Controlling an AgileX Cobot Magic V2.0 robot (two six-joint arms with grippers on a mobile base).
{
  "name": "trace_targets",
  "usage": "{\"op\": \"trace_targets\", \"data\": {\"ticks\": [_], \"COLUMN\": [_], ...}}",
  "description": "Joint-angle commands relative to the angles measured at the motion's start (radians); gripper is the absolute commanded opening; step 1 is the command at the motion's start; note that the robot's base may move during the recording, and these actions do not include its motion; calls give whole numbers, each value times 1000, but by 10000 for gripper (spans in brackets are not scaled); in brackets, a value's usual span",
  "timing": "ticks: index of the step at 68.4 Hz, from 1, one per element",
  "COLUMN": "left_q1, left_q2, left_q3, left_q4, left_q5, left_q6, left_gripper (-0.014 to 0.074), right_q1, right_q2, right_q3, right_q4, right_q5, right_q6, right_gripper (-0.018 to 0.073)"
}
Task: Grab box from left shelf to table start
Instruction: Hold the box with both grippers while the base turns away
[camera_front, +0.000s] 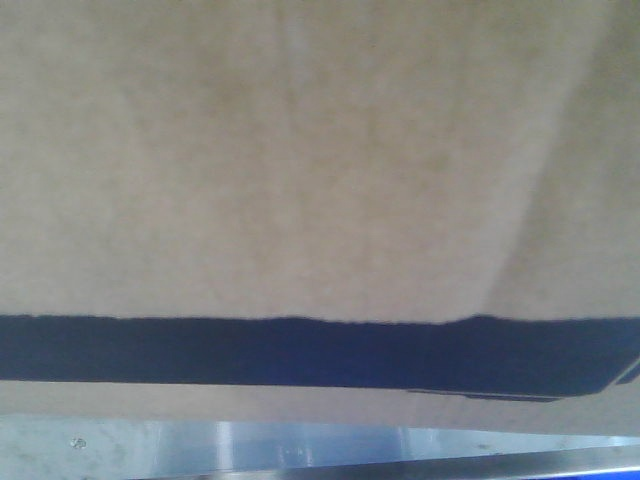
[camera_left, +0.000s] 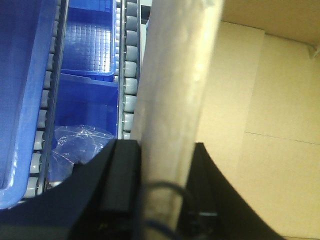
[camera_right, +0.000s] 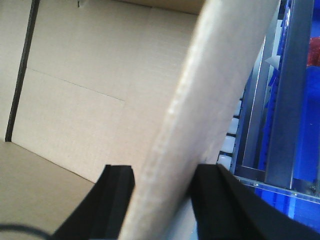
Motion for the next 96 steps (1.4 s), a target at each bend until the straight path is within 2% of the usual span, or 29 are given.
{"op": "trace_targets", "data": {"ticks": [1, 96], "left_q1": [-42, -42], "left_q2": [-7, -7], "left_q3": [-42, -42], "left_q4": [-281, -282], "left_q5": [-112, -108], "left_q6": [122, 122], "left_gripper": [-92, -92], "right_q1": [6, 5], "right_q2": [3, 3], "right_q3": [-30, -30], "right_q4": [78, 78], "right_q5": [-231, -242], "right_q6": [-82, -82], "right_gripper": [66, 66]}}
